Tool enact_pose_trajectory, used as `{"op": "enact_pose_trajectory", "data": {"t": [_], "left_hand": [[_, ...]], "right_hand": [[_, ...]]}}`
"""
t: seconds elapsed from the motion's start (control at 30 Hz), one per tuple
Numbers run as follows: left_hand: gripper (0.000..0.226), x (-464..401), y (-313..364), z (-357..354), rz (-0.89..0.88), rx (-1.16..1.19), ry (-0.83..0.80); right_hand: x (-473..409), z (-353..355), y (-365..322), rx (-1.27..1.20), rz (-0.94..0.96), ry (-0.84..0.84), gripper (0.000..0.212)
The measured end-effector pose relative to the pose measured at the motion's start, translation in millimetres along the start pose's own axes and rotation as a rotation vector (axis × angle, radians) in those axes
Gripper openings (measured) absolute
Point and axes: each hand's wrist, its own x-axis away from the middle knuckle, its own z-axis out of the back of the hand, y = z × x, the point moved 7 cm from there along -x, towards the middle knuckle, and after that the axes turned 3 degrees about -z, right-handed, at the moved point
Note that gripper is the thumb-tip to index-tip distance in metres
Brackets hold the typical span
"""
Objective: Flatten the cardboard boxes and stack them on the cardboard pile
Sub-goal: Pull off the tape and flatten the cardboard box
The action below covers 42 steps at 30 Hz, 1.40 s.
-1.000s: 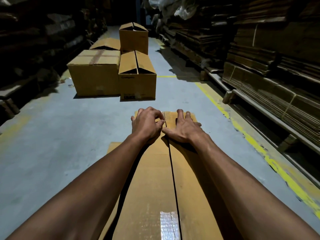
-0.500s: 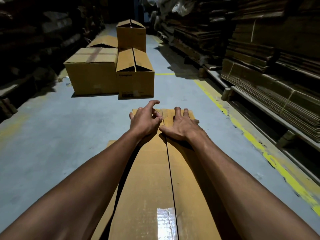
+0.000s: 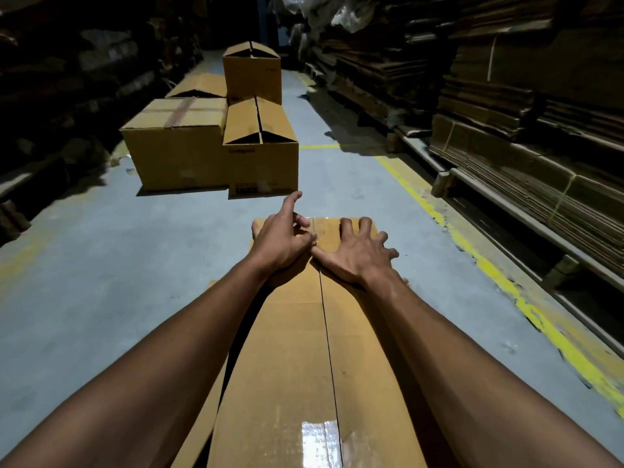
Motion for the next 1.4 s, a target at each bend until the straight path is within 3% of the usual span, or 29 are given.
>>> {"op": "enact_pose_trajectory", "data": {"t": [0.17, 0.63, 0.87, 1.17, 1.4], "left_hand": [[0.093, 4.7, 1.7, -7.4, -0.048, -0.084, -0.084], [0.081, 9.7, 12.9, 5.5, -0.13, -0.149, 0.121], [0.079, 4.3, 12.2, 9.3, -0.068, -0.084, 0.169], [0.074, -39.9, 12.2, 30.7, 0.023, 0.005, 0.208], [0.074, -94.1, 12.7, 28.6, 0.032, -0.108, 0.123]], "right_hand": [[-1.9, 2.8, -1.1, 0.014, -0.004, 0.041, 0.108], [-4.3, 11.6, -4.6, -0.027, 0.007, -0.025, 0.114], [0.5, 1.5, -0.8, 0.008, 0.02, 0.009, 0.093], [2.4, -5.7, 0.7, 0.102, 0.051, 0.06, 0.094], [2.5, -4.0, 0.4, 0.085, 0.072, 0.113, 0.092]]}}
